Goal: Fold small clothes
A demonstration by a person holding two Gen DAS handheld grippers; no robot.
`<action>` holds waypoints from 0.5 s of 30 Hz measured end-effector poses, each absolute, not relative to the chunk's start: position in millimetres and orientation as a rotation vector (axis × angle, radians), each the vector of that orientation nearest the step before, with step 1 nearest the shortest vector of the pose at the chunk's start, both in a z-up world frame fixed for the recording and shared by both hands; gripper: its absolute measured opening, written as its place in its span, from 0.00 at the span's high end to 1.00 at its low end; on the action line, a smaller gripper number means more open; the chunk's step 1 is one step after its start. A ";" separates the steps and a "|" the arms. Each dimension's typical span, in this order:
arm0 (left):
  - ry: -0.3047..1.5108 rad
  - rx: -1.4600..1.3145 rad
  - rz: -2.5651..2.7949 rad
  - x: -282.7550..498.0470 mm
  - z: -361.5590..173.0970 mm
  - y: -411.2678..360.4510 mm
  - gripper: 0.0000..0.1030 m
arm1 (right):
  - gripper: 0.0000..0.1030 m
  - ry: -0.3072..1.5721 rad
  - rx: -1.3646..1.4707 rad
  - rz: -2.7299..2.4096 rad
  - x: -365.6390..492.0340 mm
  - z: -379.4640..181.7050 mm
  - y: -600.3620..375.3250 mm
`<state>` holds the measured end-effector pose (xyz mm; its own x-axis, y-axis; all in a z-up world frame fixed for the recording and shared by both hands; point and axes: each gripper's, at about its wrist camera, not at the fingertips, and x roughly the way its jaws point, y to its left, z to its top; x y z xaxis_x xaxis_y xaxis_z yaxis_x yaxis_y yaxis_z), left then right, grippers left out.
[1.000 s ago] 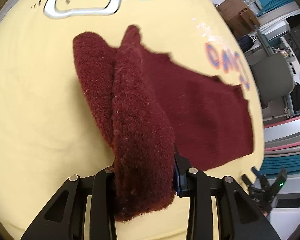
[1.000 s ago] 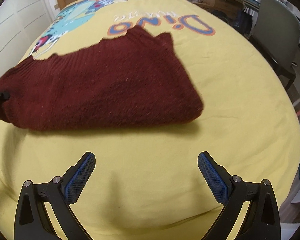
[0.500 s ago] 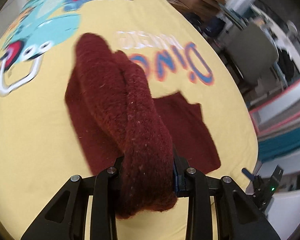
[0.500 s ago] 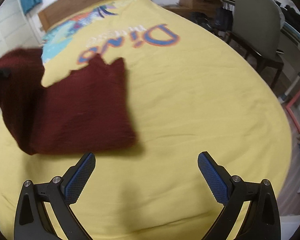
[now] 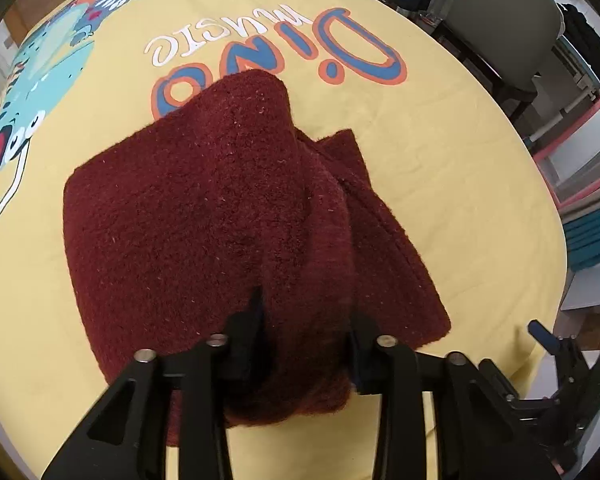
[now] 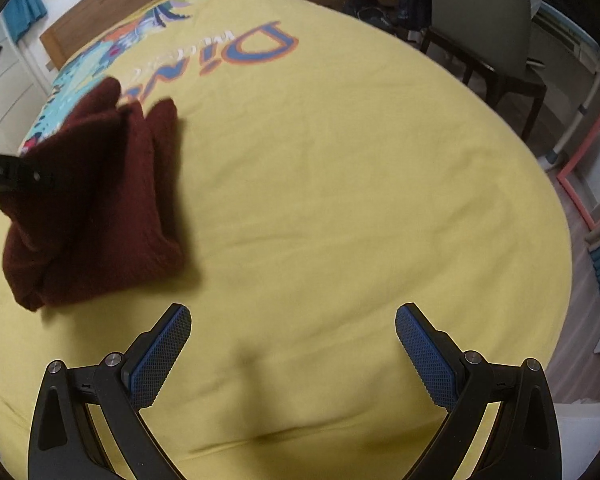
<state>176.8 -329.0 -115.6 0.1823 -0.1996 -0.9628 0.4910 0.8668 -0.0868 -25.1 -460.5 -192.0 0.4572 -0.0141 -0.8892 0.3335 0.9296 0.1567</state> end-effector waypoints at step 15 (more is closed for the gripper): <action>1.300 0.118 -0.513 188.2 -64.8 -295.0 0.01 | 0.01 1.087 0.383 -0.179 -23.2 -189.1 -457.4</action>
<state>188.2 -295.0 -64.8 0.1729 -0.2958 -0.9395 0.4252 0.8828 -0.1997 -23.2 -457.4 -189.1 0.4587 0.0444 -0.8875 0.3271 0.9202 0.2151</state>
